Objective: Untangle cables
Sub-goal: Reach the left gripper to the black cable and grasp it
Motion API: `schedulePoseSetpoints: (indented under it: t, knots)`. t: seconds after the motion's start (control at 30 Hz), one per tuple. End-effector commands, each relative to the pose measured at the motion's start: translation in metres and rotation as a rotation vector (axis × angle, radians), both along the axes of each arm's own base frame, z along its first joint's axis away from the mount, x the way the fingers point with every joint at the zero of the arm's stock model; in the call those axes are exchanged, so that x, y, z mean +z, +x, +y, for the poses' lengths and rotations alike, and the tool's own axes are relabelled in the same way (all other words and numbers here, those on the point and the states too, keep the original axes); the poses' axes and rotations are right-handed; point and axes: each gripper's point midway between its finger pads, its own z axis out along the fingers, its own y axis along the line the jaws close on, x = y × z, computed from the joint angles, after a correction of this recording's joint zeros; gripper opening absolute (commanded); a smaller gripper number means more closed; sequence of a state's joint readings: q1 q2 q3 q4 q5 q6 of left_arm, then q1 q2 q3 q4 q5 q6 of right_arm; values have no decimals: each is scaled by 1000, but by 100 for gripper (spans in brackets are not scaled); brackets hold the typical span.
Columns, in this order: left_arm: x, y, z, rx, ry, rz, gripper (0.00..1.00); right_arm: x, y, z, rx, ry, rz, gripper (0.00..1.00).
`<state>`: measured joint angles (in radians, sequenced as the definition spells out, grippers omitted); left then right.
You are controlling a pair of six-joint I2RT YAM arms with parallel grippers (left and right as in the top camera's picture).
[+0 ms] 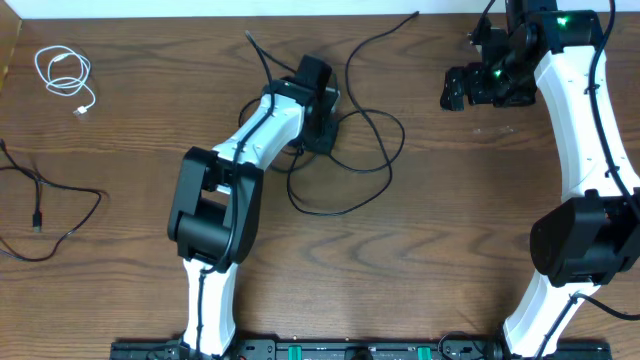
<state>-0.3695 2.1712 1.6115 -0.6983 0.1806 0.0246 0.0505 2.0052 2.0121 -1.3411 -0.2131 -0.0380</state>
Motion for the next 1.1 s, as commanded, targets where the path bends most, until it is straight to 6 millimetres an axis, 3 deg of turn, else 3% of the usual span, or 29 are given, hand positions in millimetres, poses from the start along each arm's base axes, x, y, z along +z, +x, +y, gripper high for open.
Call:
schedulePoseSetpoints:
  t: [0.0, 0.1, 0.2, 0.3, 0.5, 0.77, 0.97, 1.07]
  knots:
    - [-3, 3, 2, -1, 12, -5, 31, 1, -2, 2, 18, 3, -4, 99]
    - [7, 15, 11, 22, 48, -52, 8, 1, -2, 2, 18, 4, -3, 99]
    - [37, 37, 34, 111, 107, -139, 8, 1, -2, 2, 18, 4, -3, 99]
    - [88, 61, 61, 218, 124, -255, 8, 1, -2, 2, 19, 3, -1, 99]
    - [222, 85, 125, 399, 45, -540, 8, 1, -3, 2, 20, 4, 0, 99]
    - [361, 70, 224, 649, -34, -904, 8, 2, -3, 8, 27, 33, 0, 99]
    - [437, 50, 283, 774, -4, -1161, 8, 2, -6, 9, 29, 44, 11, 99]
    - [463, 38, 309, 808, 38, -1246, 8, 1, -8, 9, 29, 43, 22, 99]
